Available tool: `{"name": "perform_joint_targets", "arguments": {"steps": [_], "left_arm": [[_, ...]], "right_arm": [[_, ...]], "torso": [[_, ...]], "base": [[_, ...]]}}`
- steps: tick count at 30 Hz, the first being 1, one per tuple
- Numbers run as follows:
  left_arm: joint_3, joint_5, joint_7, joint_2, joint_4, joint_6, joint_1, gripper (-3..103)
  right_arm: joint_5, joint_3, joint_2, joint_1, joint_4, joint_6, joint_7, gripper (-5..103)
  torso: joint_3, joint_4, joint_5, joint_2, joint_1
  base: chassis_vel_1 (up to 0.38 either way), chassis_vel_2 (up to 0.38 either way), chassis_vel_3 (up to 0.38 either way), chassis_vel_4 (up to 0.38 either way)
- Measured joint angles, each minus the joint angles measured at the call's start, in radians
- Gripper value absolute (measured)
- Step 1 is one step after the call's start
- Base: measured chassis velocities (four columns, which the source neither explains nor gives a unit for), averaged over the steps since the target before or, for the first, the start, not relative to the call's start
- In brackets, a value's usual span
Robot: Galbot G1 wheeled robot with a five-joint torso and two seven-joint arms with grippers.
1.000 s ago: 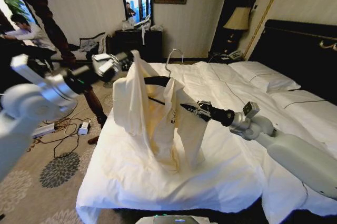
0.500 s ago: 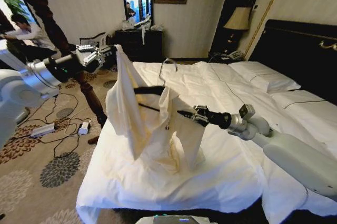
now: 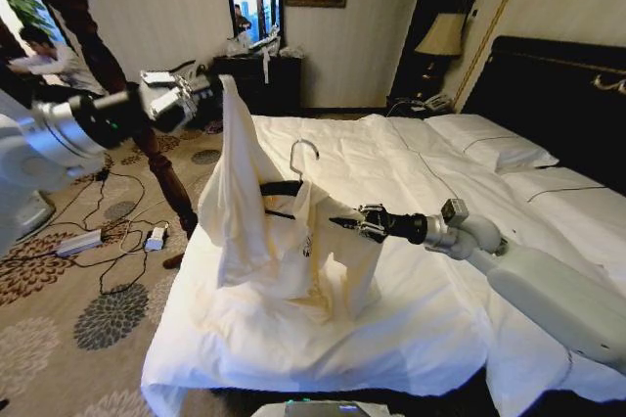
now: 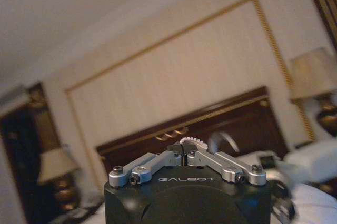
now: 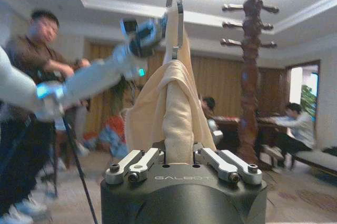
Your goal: Pick up the clothes from the bed and hang them on the clothes hanger.
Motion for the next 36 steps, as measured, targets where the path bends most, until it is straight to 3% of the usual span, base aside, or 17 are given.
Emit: {"name": "perform_joint_targets", "arguments": {"steps": [8,19,26,31,36], "left_arm": [[0.051,0.034,0.058,-0.015,-0.049,0.005,0.018,0],[0.03,-0.053,0.068,-0.02,-0.158,0.026,0.01,0],[0.019,-0.068,0.051,-0.004,-0.222,0.028,0.021,0],[0.031,-0.037,0.028,-0.009,-0.232,0.028,0.052,0],[0.05,0.012,-0.05,-0.034,-0.209,0.026,0.09,0]], "right_arm": [[0.096,-0.01,0.014,0.008,0.052,-0.009,0.018,18],[0.094,-0.007,0.014,0.002,0.048,-0.012,0.065,18],[0.092,-0.014,0.03,0.006,0.043,-0.015,0.157,18],[0.121,-0.015,0.035,0.014,0.051,-0.01,0.159,18],[0.161,-0.005,0.032,0.021,0.066,0.002,0.145,18]], "torso": [[0.0,-0.0001,0.0001,0.0,0.0],[0.0,-0.0002,0.0002,0.0,0.0],[0.0,-0.0001,0.0003,0.0,0.0],[0.0,-0.0001,0.0002,0.0,0.0],[0.0,-0.0002,0.0,0.0,0.0]], "base": [[0.0,0.0,0.0,0.0],[0.0,0.0,0.0,0.0],[0.0,0.0,0.0,0.0],[0.0,0.0,0.0,0.0],[0.0,0.0,0.0,0.0]]}}
